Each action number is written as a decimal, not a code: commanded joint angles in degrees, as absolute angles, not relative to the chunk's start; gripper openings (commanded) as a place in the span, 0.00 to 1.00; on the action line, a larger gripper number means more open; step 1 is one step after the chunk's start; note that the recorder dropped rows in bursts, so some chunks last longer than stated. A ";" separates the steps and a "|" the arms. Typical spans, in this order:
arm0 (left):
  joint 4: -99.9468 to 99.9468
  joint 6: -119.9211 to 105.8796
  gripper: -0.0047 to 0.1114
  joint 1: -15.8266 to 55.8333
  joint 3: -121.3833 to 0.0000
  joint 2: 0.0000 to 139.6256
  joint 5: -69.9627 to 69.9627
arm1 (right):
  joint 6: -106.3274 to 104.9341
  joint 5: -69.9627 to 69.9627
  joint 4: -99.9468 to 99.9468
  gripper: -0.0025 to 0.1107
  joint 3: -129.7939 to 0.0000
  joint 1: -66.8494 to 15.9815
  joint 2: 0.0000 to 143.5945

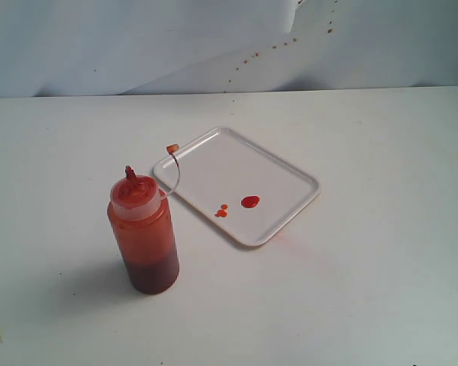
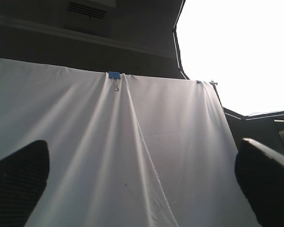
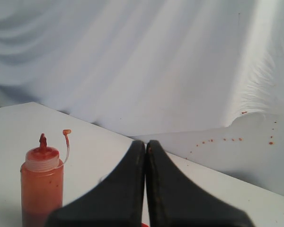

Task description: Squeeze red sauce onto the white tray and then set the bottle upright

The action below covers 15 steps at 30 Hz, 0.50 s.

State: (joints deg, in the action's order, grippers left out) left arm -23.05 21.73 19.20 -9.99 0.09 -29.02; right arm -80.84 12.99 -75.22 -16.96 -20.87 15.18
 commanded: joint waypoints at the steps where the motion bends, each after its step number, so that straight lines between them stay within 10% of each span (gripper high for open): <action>1: -22.83 22.28 0.94 19.32 -9.59 0.00 -28.48 | -80.82 12.86 -75.59 0.02 -16.51 -20.59 14.86; 15: -23.03 32.45 0.94 4.73 -9.59 0.00 5.45 | -80.82 12.48 -75.59 0.02 -16.51 -20.59 14.76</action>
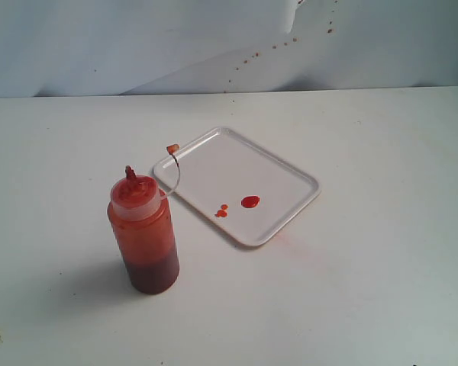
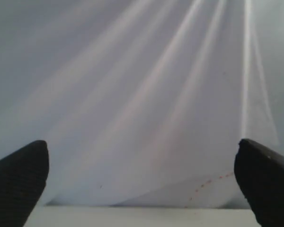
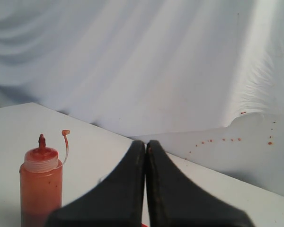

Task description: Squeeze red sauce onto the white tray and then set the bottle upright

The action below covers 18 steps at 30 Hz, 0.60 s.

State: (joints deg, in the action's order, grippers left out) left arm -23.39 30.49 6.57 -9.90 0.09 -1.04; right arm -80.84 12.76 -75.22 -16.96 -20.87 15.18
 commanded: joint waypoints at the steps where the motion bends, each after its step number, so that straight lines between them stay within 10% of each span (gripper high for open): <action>1: -23.03 32.45 0.94 4.64 -9.59 0.00 6.06 | -80.82 12.48 -75.59 0.02 -16.51 -20.59 14.76; 18: -0.75 0.46 0.94 4.64 -4.85 0.00 7.20 | -80.82 12.48 -75.59 0.02 -16.51 -20.59 14.76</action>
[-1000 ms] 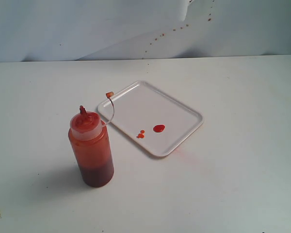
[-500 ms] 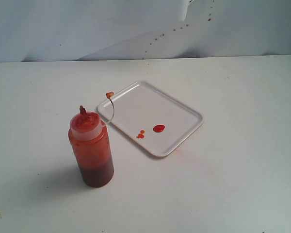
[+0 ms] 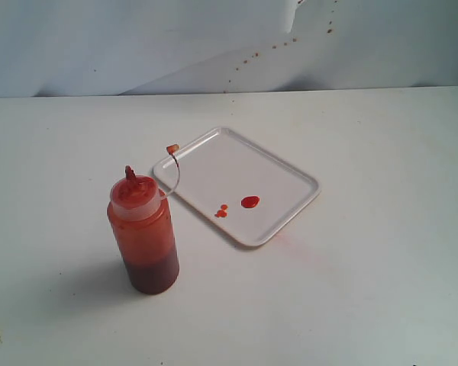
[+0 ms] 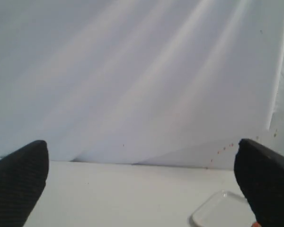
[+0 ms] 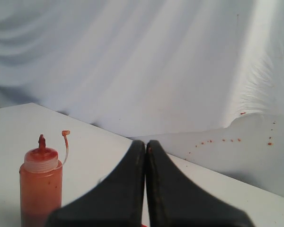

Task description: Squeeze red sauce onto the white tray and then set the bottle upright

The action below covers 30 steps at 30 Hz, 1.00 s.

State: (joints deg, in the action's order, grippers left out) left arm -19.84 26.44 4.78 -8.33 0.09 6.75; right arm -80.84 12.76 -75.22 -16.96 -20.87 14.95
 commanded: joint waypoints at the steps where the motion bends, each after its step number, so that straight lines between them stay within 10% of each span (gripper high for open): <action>1: 4.87 -6.83 0.94 4.64 -3.51 0.00 6.96 | -80.82 12.48 -75.59 0.02 -16.51 -20.59 14.76; 30: 0.56 -1.47 0.94 4.64 0.00 0.00 16.56 | -80.82 12.48 -75.59 0.02 -16.51 -20.59 14.76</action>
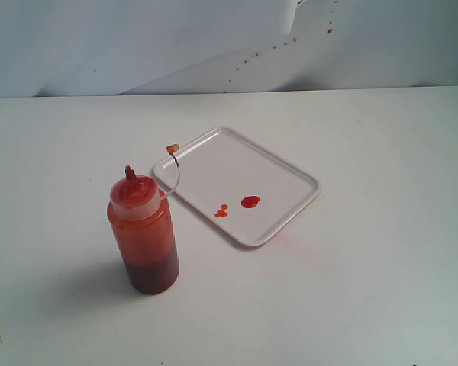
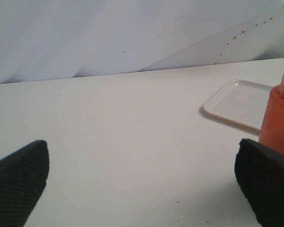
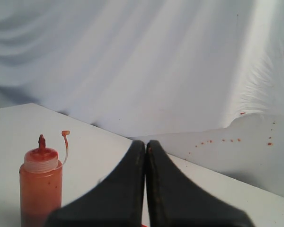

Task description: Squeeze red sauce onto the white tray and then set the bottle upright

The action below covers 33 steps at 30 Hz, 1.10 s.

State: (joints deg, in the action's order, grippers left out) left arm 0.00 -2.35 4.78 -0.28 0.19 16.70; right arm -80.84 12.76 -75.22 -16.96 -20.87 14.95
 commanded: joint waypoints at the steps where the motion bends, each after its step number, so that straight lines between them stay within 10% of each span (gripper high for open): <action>1: 0.56 -1.37 0.94 4.64 0.00 0.00 16.55 | -80.82 12.48 -75.59 0.02 -16.51 -20.59 14.76; 19: 2.19 -1.41 0.92 4.64 0.00 0.00 16.08 | -80.82 12.48 -75.59 0.02 -16.51 -20.59 14.76; 22: 2.19 0.00 0.68 4.64 0.00 0.00 16.51 | -80.82 12.48 -75.59 0.02 -16.51 -20.59 14.76; 26: 2.39 -3.83 0.11 4.64 0.00 0.00 16.51 | -80.82 12.48 -75.59 0.02 -16.51 -20.59 14.76; 33: 2.39 -6.06 0.04 4.64 0.00 0.00 16.51 | -80.82 12.48 -75.59 0.02 -16.51 -20.59 14.76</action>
